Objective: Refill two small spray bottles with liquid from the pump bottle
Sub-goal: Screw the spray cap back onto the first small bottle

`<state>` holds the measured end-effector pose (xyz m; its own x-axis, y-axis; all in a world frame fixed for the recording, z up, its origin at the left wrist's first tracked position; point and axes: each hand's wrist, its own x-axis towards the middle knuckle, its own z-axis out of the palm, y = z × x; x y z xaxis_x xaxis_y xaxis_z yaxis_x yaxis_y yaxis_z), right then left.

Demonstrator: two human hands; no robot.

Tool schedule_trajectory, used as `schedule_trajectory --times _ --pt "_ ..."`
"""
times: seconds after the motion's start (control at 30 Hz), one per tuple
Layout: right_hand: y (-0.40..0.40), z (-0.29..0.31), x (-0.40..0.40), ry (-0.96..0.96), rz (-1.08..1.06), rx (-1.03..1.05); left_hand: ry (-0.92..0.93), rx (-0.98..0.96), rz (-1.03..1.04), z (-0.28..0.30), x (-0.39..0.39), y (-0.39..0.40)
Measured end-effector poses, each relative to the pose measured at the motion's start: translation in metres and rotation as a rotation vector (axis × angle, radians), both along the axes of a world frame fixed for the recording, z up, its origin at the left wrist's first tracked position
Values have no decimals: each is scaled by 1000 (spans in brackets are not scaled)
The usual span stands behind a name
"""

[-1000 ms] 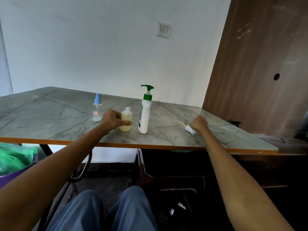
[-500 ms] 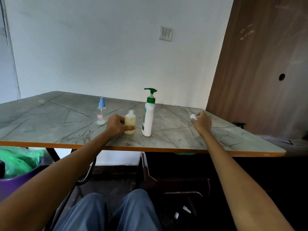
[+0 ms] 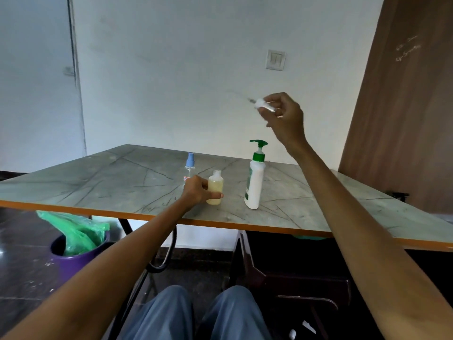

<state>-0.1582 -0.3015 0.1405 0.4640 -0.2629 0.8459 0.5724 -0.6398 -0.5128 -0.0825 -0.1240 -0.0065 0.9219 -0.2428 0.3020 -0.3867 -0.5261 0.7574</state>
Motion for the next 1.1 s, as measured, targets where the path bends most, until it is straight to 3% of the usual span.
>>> schedule_trajectory --times 0.17,0.33,0.7,1.1 --pt "40 0 12 302 133 -312 7 33 17 1 10 22" --pt "53 -5 29 560 59 -505 0 80 27 1 23 32" --pt "54 8 36 546 -50 -573 -27 116 6 -3 33 33" --pt "83 -30 63 763 1 -667 -11 114 2 -2 30 33"
